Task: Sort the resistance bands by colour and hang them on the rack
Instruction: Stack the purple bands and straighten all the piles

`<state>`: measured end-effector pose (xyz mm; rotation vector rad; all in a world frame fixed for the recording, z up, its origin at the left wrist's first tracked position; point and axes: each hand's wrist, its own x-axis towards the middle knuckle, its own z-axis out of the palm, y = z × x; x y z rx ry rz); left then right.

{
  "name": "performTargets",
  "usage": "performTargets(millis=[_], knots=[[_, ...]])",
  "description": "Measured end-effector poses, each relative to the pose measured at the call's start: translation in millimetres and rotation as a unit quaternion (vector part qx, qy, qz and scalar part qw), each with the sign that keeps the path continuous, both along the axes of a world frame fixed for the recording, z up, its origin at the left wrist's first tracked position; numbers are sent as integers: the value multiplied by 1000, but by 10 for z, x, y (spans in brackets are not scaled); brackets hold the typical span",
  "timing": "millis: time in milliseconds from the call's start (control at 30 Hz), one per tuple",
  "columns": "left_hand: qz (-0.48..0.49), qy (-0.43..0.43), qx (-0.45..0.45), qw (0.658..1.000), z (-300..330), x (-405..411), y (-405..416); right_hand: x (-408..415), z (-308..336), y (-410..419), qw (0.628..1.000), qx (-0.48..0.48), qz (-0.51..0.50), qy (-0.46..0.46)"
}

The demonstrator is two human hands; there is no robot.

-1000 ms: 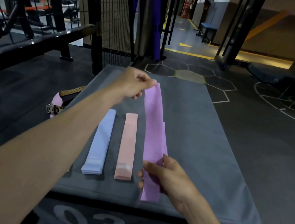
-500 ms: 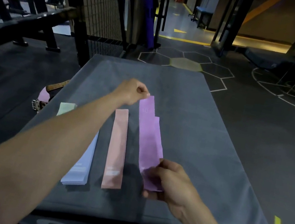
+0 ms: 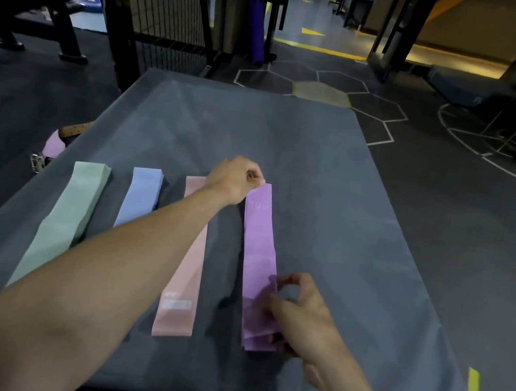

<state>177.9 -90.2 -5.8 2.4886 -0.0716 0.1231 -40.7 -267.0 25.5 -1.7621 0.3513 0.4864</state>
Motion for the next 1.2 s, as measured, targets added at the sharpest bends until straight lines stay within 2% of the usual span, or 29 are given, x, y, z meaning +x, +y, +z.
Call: performTargets(millis=[133, 333, 633, 833, 900, 1033, 1100, 1200], knots=[[10, 2, 19, 1000, -78, -21, -49, 53, -76, -47, 998, -49, 25, -5], [22, -2, 38, 999, -94, -2, -111, 72, -110, -76, 996, -55, 65, 26], [22, -2, 69, 997, -120, 47, -103, 95, -138, -112, 988, -114, 104, 1], [16, -26, 125, 992, -124, 9, -120, 94, -83, -151, 976, -162, 145, -4], [12, -27, 135, 990, -113, -8, -131, 89, -52, -172, 959, -225, 170, -24], [14, -19, 126, 992, -60, -50, -191, 48, 7, -199, 873, -414, 248, -76], [14, -12, 154, 988, -13, -76, -254, 21, 36, -181, 847, -451, 266, -89], [29, 10, 246, 969, 19, -127, -374, -4, 31, -138, 825, -484, 274, -104]])
